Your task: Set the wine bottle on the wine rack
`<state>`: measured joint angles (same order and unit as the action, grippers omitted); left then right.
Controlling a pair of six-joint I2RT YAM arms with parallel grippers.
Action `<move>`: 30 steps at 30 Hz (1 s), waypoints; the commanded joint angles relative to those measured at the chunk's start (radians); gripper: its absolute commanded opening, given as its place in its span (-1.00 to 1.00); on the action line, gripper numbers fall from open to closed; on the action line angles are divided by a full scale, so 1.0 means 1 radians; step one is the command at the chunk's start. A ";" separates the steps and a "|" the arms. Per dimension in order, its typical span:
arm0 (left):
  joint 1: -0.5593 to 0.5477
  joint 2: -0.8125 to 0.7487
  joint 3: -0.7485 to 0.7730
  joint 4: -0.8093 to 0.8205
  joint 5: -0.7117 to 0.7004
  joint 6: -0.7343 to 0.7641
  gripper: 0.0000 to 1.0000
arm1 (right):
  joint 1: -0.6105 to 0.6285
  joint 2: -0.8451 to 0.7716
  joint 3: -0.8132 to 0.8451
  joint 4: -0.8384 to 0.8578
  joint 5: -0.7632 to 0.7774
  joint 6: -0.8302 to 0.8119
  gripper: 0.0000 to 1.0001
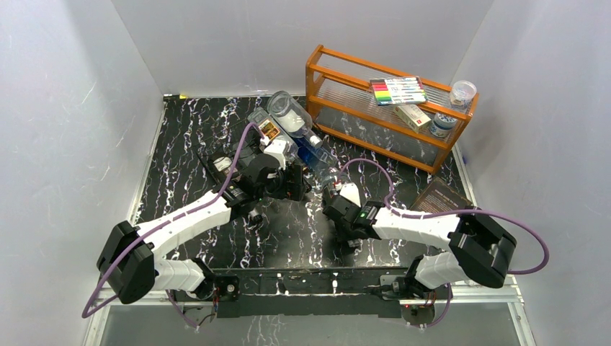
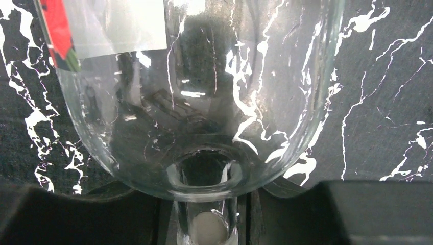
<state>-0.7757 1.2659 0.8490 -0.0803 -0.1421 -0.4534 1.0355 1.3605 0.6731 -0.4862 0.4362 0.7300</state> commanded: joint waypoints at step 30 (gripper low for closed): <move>0.068 0.006 0.070 -0.030 0.054 -0.050 0.96 | 0.039 -0.136 -0.091 0.230 0.094 -0.127 -1.00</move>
<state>-0.7345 1.2694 0.8616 -0.0910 -0.1135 -0.4801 1.0363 1.2896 0.5865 -0.3317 0.4515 0.6518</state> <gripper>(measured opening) 0.982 0.447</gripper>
